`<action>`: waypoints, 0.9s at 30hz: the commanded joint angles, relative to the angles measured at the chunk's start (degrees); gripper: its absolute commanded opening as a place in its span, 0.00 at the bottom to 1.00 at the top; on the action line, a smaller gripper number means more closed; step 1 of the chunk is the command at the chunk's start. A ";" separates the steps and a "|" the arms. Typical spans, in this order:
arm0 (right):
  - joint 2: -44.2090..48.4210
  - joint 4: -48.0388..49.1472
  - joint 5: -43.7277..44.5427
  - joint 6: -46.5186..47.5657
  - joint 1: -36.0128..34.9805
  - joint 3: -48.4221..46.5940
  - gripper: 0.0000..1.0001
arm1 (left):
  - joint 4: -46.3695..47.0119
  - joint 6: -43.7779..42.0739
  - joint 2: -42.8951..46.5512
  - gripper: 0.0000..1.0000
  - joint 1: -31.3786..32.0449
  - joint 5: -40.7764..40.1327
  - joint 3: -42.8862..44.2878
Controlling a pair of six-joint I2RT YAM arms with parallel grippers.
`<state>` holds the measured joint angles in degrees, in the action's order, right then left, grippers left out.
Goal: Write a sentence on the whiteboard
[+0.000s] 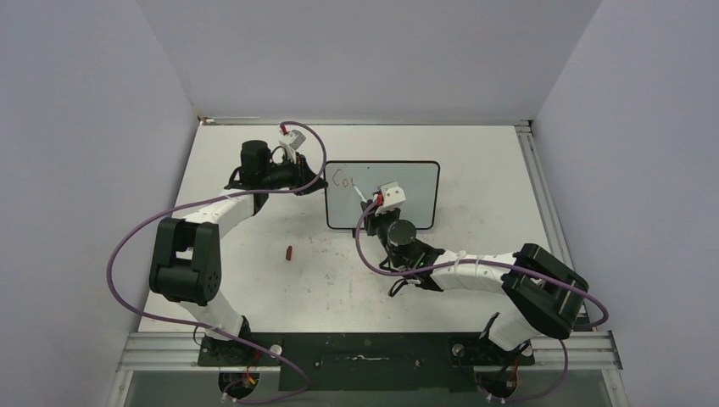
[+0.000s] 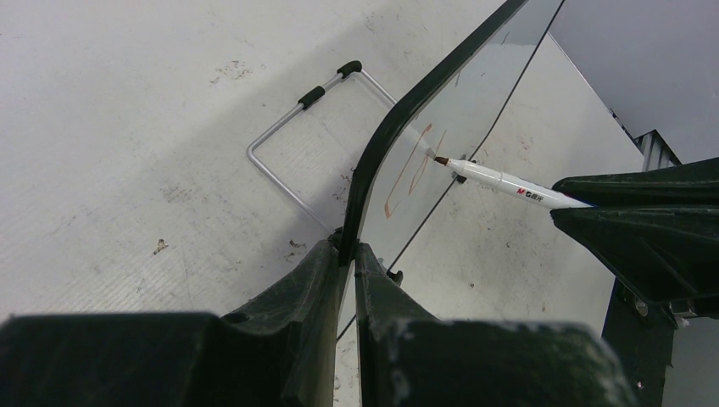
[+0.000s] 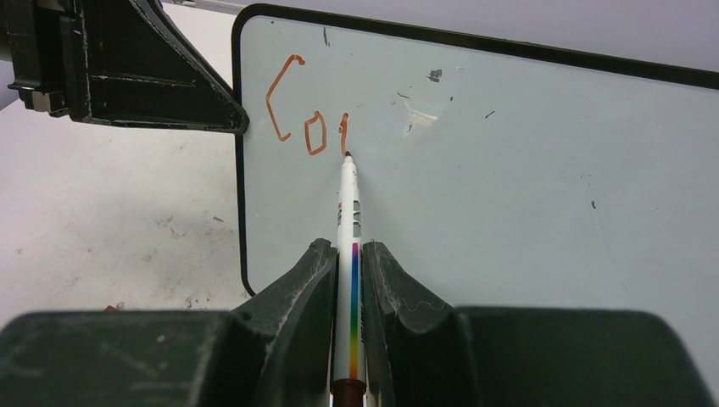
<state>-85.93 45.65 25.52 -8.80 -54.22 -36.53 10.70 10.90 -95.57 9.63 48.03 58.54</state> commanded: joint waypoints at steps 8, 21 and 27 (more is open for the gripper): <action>1.34 2.37 3.16 2.64 1.04 -3.41 0.05 | -0.42 -0.35 1.92 0.00 -0.62 -0.24 1.77; 0.42 1.67 2.92 1.51 1.06 -1.67 0.05 | -0.33 -0.27 1.97 0.00 -0.69 -0.14 1.69; -0.36 1.25 3.14 -0.06 0.48 0.37 0.05 | -0.24 -0.20 2.05 0.00 -0.80 -0.14 1.75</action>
<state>-85.93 46.00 26.61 -7.33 -54.00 -37.47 10.70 10.90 -95.48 9.56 47.83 58.54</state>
